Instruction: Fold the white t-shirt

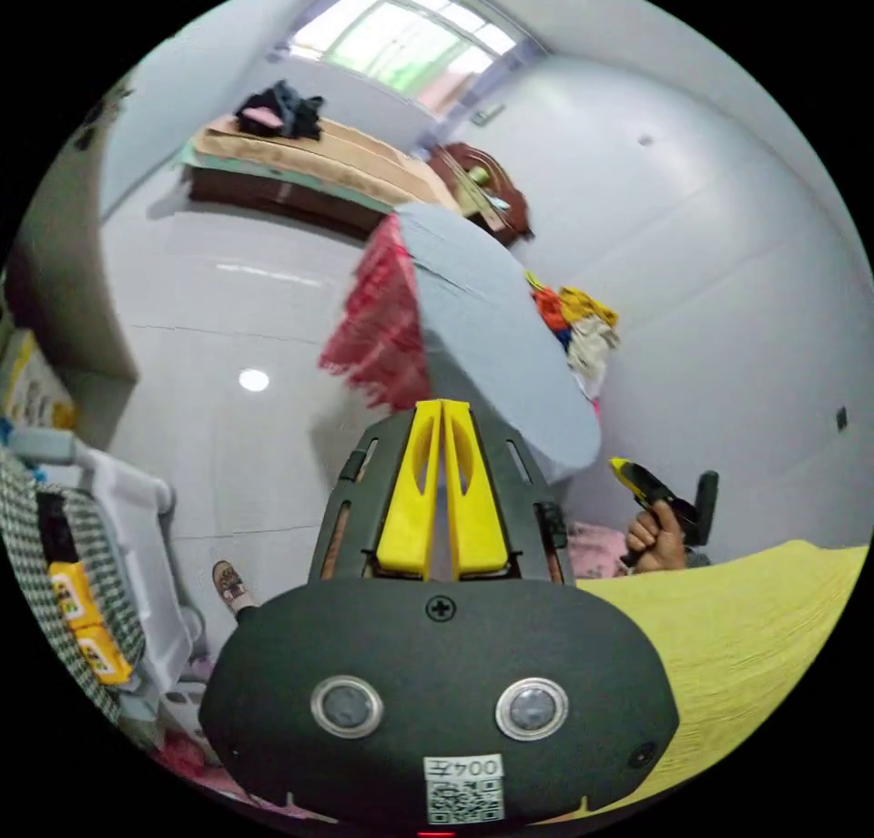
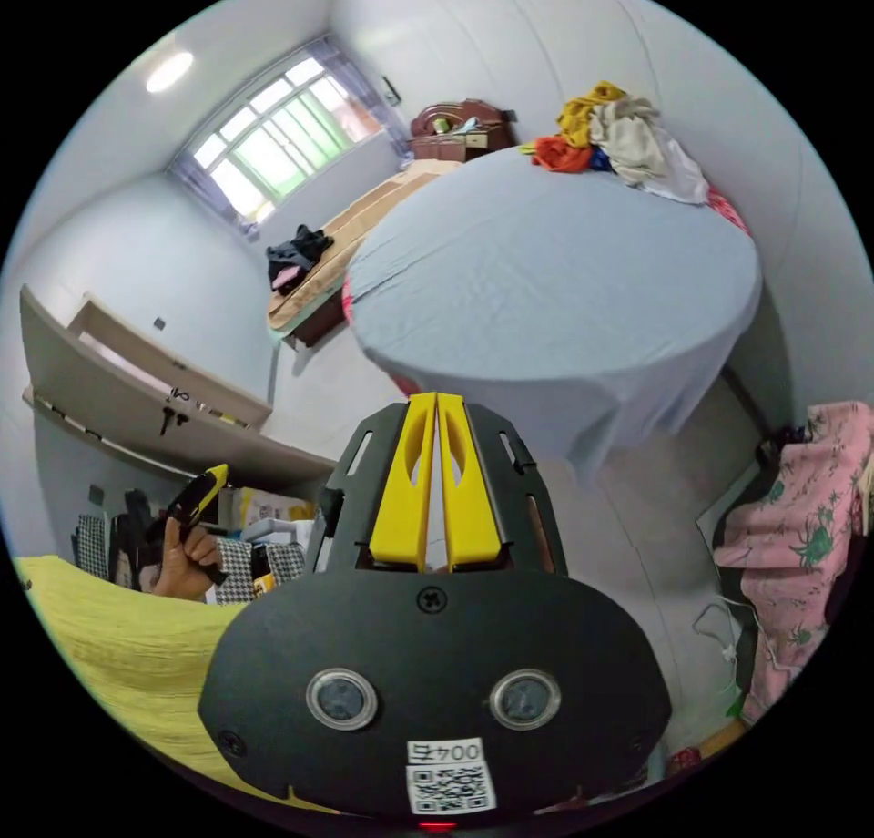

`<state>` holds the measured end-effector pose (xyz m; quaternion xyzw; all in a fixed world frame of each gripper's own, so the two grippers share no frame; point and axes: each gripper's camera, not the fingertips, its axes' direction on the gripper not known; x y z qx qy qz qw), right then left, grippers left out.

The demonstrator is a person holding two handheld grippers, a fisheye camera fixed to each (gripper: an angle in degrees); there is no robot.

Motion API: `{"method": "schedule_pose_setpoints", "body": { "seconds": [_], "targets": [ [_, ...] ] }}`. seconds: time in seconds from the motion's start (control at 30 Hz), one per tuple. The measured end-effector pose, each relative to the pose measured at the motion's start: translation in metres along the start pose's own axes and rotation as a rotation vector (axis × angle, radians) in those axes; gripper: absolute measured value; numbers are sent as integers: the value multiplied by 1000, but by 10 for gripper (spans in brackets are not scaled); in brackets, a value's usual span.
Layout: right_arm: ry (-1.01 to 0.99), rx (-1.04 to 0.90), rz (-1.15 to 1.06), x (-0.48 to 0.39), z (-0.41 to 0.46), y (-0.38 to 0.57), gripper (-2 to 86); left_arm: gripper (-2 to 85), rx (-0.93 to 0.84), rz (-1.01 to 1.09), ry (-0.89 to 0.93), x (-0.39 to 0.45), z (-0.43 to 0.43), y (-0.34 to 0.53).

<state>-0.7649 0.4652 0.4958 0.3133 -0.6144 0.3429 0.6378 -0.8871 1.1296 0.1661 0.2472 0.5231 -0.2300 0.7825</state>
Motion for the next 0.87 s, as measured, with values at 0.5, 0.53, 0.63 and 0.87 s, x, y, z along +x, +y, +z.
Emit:
{"method": "schedule_pose_setpoints", "body": {
  "seconds": [0.5,0.53,0.63,0.87],
  "targets": [
    [96,-140,-19,-21,-49,-212,-7,7,-240,318,171,148,385,-158],
    [134,-173,-37,-26,-46,-235,-7,8,-239,321,187,154,400,-167],
    [203,-302,-67,-33,-31,-291,-6,11,-275,334,257,184,475,-206],
    [326,-386,-50,-21,-32,-388,21,42,-359,434,336,285,652,-303]
  ]
}}
